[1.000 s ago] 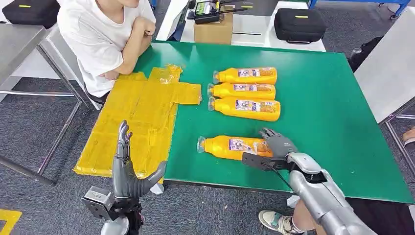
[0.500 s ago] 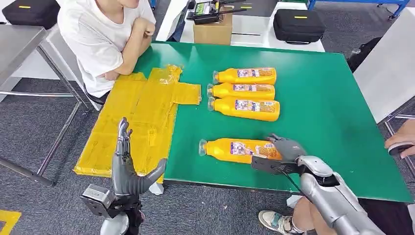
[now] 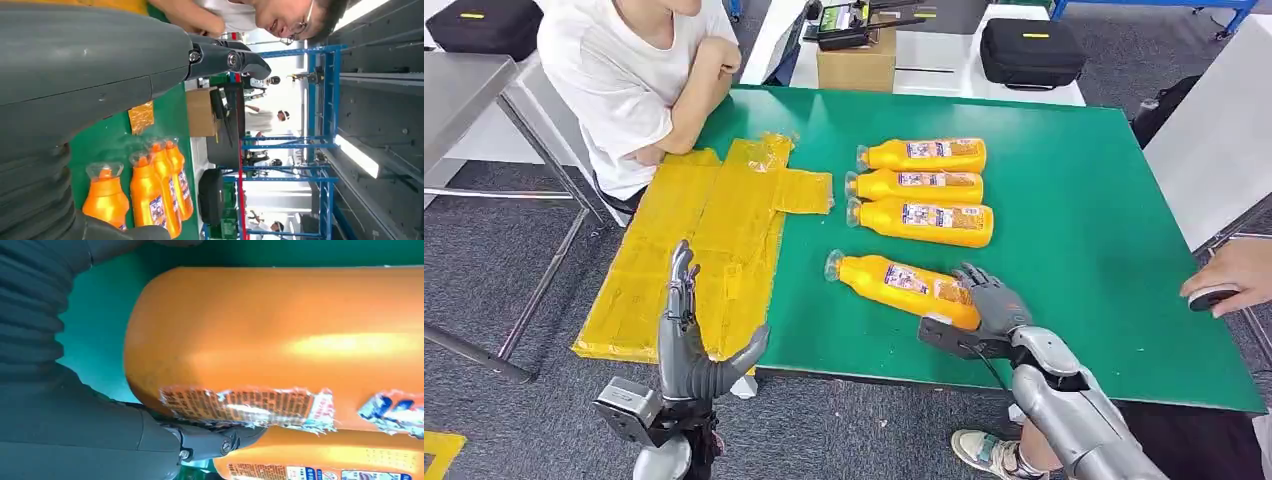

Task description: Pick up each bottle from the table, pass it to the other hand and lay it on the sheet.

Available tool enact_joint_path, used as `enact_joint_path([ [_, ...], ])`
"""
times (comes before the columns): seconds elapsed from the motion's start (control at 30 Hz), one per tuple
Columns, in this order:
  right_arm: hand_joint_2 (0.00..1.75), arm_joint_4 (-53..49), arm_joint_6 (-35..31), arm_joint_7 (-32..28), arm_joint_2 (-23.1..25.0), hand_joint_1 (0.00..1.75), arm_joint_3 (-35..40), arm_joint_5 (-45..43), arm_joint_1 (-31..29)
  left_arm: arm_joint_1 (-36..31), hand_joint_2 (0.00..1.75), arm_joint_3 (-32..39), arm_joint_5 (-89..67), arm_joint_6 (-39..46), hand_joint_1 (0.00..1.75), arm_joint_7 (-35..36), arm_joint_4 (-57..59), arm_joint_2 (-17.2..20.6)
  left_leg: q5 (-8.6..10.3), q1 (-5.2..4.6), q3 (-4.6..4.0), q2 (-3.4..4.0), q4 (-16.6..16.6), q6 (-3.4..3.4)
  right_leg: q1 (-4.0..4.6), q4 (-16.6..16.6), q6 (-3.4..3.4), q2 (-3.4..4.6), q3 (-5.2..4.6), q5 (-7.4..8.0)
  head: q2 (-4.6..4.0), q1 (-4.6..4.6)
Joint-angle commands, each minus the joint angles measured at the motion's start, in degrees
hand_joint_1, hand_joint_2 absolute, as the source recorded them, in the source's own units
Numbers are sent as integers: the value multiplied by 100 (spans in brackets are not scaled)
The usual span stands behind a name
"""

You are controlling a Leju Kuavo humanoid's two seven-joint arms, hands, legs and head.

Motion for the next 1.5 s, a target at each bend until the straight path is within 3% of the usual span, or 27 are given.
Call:
enact_joint_path([
  [0.03, 175, 632, -18, 55, 289, 0, -7, 363, -191, -151, 175, -55, 10, 31, 0, 4, 267, 134, -2, 3, 18, -3, -8, -8, 5, -9, -10, -7, 20, -3, 0, 0],
  [0.33, 175, 1389, -154, -140, 816, 0, -313, 154, -552, -209, 175, -115, 43, 36, 0, 4, 313, 157, -3, 5, 18, 10, -7, -9, 6, -7, -12, 5, 17, 0, 0, 0],
  [0.5, 175, 2043, 227, -8, 1203, 0, -234, 81, -930, -335, 175, -155, 55, 21, 0, 5, 425, 133, -2, 2, 10, 12, -5, -6, 3, -1, -8, 9, 8, 1, 0, 2],
  [0.77, 175, 2129, 265, -7, 1210, 0, -227, 71, -947, -357, 175, -164, 54, 20, 0, 7, 444, 128, -1, 6, 22, 21, -7, -8, 6, -5, -10, 12, 15, 0, 0, 0],
  [0.8, 175, 2212, 293, -7, 1206, 23, -196, 72, -983, -374, 175, -169, 53, 23, 0, 7, 485, 127, -1, 6, 24, 19, -8, -8, 6, -5, -10, 11, 18, -1, 0, 0],
  [0.83, 175, 2316, 340, -75, 1237, 84, -151, 55, -1028, -397, 175, -182, 54, 26, 0, 7, 507, 130, -2, 9, 32, 20, -10, -10, 10, -10, -15, 11, 26, -1, 0, 0],
  [0.87, 175, 2365, 326, -117, 1273, 169, -184, -13, -1016, -414, 175, -191, 52, 26, 0, 5, 527, 128, -1, 6, 27, 20, -8, -7, 7, -5, -11, 14, 19, 1, 0, 2],
  [1.23, 175, 2634, 182, -447, 1333, 175, -251, -322, -809, -492, 175, -308, 141, 129, 0, 4, 585, 122, -3, 15, 62, 9, -14, -16, 15, -17, -17, 8, 52, 0, 0, 0],
  [1.37, 175, 2202, -66, -940, 1327, 175, -607, -834, -430, -388, 175, -376, 224, 164, 0, 4, 397, 206, -5, 14, 71, 9, -14, -16, 14, -17, -15, 11, 60, 0, 0, 0],
  [1.5, 175, 1756, -173, -1016, 1304, 175, -800, -1135, -61, -288, 175, -379, 223, 169, 0, 4, 299, 258, -7, 17, 78, 6, -21, -21, 18, -24, -20, 6, 68, -2, 0, 2],
])
